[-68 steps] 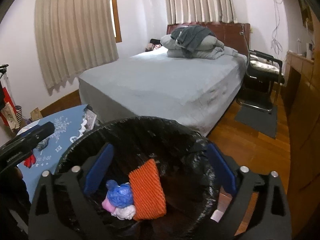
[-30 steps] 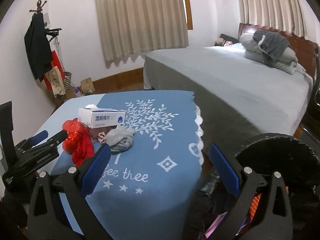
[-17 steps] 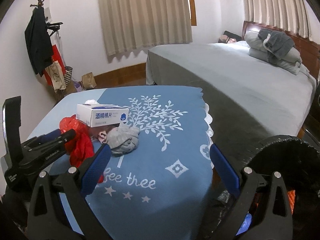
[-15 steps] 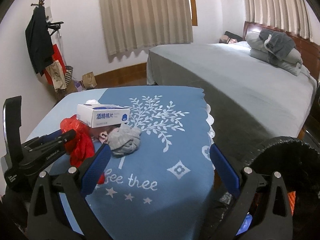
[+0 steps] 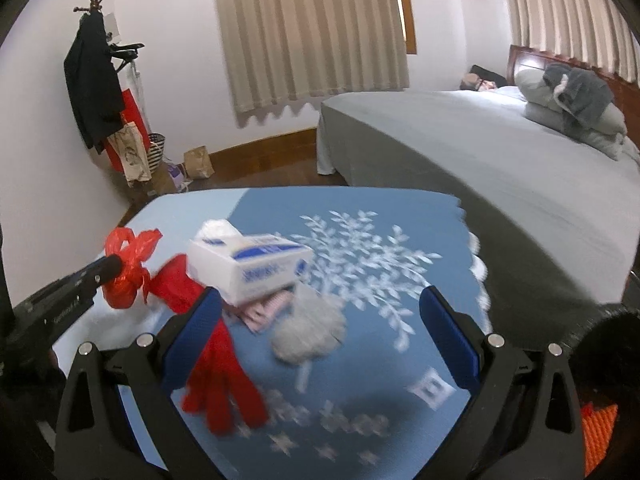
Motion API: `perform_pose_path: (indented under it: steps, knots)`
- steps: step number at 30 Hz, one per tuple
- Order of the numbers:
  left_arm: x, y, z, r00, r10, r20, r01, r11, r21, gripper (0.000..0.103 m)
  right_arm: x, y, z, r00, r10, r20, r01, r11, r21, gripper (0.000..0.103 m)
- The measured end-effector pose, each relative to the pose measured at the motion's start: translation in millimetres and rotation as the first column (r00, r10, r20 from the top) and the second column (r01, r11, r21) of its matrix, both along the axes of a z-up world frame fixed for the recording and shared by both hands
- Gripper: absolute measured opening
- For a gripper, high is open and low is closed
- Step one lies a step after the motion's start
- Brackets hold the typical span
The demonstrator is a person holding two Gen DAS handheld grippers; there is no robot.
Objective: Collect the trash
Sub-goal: 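Grasp the white tissue box with the right gripper while the left holds the red bag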
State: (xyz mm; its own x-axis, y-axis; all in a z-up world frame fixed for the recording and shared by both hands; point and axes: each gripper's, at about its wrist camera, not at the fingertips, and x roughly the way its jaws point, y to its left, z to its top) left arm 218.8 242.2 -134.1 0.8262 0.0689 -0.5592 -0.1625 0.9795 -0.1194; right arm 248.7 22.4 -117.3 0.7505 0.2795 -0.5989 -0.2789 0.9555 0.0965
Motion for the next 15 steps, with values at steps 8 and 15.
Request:
perform_pose_path:
  steps: [8, 15]
  knots:
    - [2.7, 17.2, -8.9, 1.000, 0.022, -0.020, -0.022, 1.000, 0.009, 0.016, 21.2, 49.9, 0.7, 0.999, 0.051, -0.010, -0.051, 0.999, 0.002, 0.096]
    - [2.9, 24.6, -14.7, 0.999, 0.027, -0.031, -0.027, 1.000, 0.000, 0.016, 39.8, 69.0, -13.0, 0.999, 0.024, -0.043, -0.026, 0.999, -0.046, 0.096]
